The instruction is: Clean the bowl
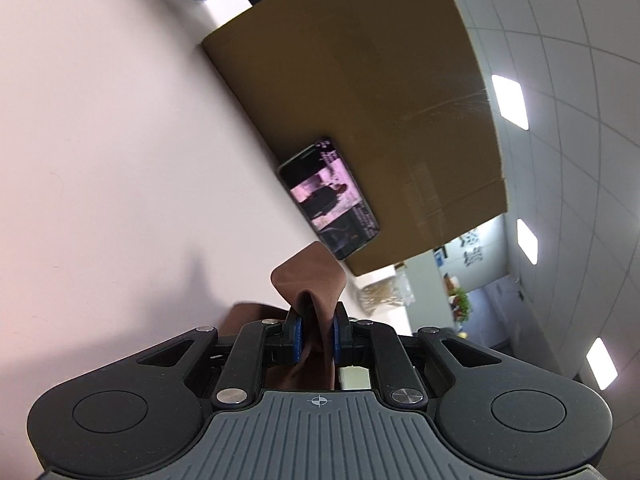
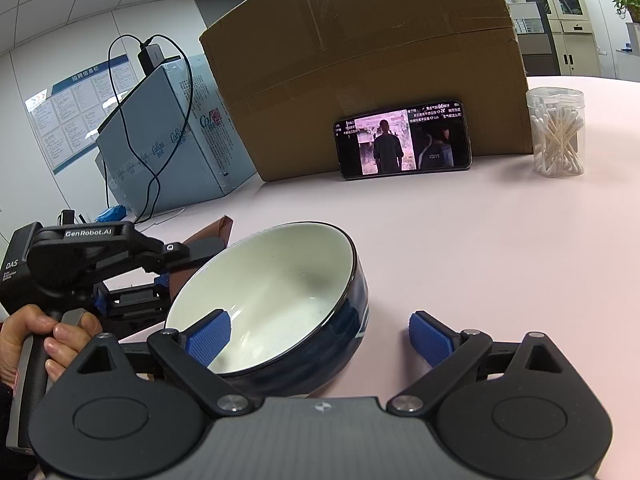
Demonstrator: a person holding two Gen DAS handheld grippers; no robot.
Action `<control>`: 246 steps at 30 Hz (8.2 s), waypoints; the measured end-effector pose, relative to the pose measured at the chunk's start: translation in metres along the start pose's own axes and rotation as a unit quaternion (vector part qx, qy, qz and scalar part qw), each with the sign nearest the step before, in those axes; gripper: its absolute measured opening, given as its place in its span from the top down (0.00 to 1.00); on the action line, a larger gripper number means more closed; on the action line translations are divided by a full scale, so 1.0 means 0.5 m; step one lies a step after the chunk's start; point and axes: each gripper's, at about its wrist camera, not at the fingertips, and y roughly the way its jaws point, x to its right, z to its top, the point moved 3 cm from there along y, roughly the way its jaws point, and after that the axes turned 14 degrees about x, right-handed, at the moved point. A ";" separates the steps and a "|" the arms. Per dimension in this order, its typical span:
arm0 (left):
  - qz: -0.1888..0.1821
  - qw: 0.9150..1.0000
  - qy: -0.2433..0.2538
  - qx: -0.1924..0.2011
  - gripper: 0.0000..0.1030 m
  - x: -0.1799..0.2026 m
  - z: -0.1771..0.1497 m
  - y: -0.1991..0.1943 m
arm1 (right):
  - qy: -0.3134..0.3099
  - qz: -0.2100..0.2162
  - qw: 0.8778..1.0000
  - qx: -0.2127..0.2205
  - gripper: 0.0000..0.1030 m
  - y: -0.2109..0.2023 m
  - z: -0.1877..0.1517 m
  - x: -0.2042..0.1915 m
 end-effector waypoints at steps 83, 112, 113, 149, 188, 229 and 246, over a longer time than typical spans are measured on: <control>-0.011 1.000 0.006 -0.020 0.88 -0.091 0.002 -0.182 | 0.000 0.001 1.000 -0.001 0.05 0.004 -0.001 -0.002; -0.149 0.981 0.118 0.024 0.88 -0.066 0.025 -0.431 | -0.003 0.000 1.000 -0.001 0.05 0.004 0.000 -0.005; -0.158 0.979 0.124 0.027 0.88 -0.050 0.023 -0.420 | -0.003 0.000 1.000 -0.001 0.05 0.004 0.000 -0.005; -0.181 0.823 0.526 -0.114 0.86 0.193 -0.114 -0.245 | -0.005 0.000 1.000 -0.001 0.05 0.001 -0.002 -0.007; -0.132 0.848 0.513 0.014 0.00 0.212 -0.053 -0.210 | -0.003 0.009 1.000 0.002 0.05 -0.002 0.002 -0.012; 0.173 0.790 0.508 0.297 0.00 0.164 0.099 -0.035 | -0.132 -0.174 0.947 0.234 0.00 -0.123 0.066 0.064; 0.163 0.813 0.502 0.247 0.00 0.165 0.087 -0.037 | -0.140 -0.211 0.927 0.277 0.00 -0.143 0.065 0.057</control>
